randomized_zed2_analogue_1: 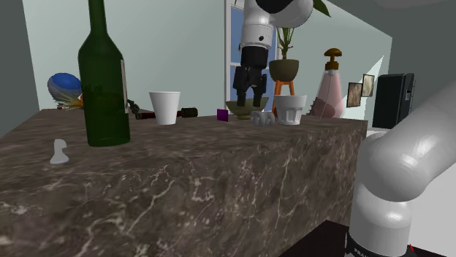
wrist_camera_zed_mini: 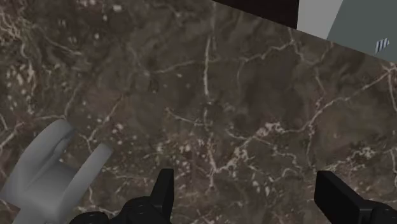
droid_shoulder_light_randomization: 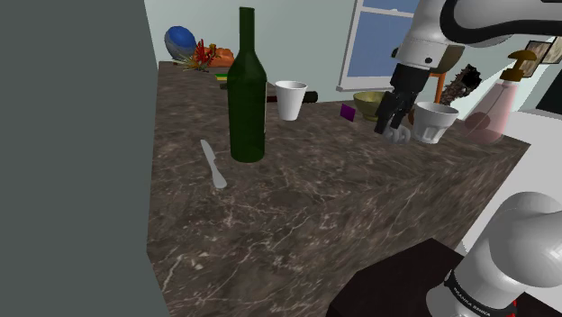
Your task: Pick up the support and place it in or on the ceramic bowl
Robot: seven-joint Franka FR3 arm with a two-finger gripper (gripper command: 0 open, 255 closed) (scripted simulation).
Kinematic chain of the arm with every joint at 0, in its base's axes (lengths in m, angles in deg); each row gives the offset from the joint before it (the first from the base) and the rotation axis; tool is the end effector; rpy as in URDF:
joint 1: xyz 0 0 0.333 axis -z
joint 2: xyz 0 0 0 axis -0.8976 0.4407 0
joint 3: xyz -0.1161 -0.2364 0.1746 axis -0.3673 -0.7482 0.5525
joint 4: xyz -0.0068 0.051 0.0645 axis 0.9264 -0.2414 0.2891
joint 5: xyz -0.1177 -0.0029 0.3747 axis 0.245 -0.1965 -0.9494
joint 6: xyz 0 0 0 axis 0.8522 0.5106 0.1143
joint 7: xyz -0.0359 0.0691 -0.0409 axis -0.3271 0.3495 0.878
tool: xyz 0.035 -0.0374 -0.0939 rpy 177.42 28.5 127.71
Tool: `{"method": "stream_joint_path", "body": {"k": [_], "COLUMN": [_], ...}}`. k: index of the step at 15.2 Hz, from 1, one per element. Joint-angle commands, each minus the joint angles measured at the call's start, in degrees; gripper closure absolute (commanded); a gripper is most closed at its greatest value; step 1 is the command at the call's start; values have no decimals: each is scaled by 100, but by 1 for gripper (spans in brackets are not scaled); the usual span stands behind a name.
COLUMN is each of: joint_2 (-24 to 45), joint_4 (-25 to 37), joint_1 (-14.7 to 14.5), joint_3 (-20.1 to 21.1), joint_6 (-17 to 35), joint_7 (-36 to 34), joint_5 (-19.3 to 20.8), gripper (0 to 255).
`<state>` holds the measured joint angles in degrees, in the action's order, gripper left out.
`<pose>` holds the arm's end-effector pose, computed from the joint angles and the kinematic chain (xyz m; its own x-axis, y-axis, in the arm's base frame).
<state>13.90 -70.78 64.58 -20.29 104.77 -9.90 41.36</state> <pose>0.3262 0.0033 0.6008 0.9975 -0.0323 0.0623 -0.0276 -0.9968 -0.0754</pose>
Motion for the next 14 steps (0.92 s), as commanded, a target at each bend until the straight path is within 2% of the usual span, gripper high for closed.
{"method": "stream_joint_path", "body": {"k": [1, 12, 14], "joint_2": [0, 1193, 1258], "joint_4": [0, 617, 581], "joint_1": [0, 696, 734], "joint_3": [0, -908, -961], "joint_6": [0, 146, 228], "joint_7": [0, 519, 545], "joint_5": [0, 775, 815], "gripper": [0, 0, 0]}}
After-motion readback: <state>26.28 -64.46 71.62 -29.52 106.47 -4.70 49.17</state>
